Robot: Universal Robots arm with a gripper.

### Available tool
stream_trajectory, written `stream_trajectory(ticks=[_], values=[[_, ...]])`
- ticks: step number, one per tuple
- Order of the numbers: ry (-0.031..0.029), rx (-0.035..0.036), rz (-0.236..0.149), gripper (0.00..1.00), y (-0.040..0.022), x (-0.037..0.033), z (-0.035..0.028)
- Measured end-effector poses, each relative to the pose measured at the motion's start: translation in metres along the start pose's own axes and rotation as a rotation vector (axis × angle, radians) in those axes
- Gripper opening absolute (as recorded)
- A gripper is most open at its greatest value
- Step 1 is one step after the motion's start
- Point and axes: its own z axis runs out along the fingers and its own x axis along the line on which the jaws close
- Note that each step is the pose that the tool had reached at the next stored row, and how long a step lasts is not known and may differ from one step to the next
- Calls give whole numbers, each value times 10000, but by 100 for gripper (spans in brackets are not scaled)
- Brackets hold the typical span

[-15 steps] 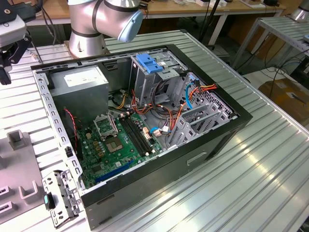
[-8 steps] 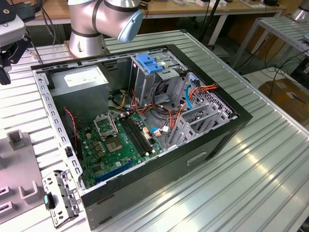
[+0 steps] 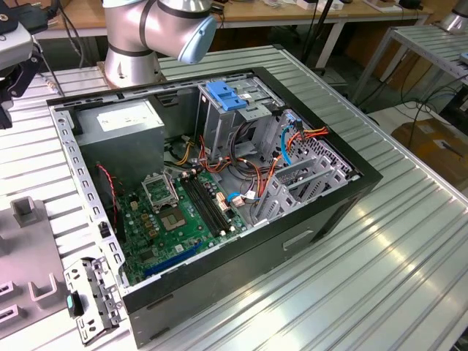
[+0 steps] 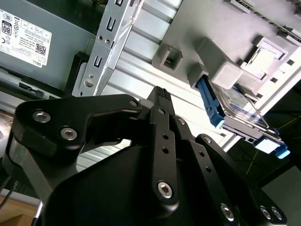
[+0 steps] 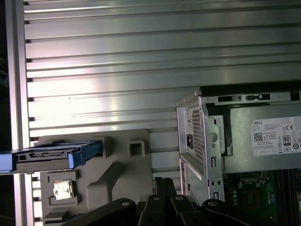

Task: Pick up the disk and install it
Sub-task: 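Reach for the disk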

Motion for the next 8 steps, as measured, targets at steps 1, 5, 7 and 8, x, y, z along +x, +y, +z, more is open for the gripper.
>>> stream_trajectory(ticks=[1,5,7,8], values=[[0,1,0,11,-1,10,0],[0,0,0,11,-4,59,-1],[0,0,0,11,-6,82,-2],[0,0,0,11,-7,100,-2]])
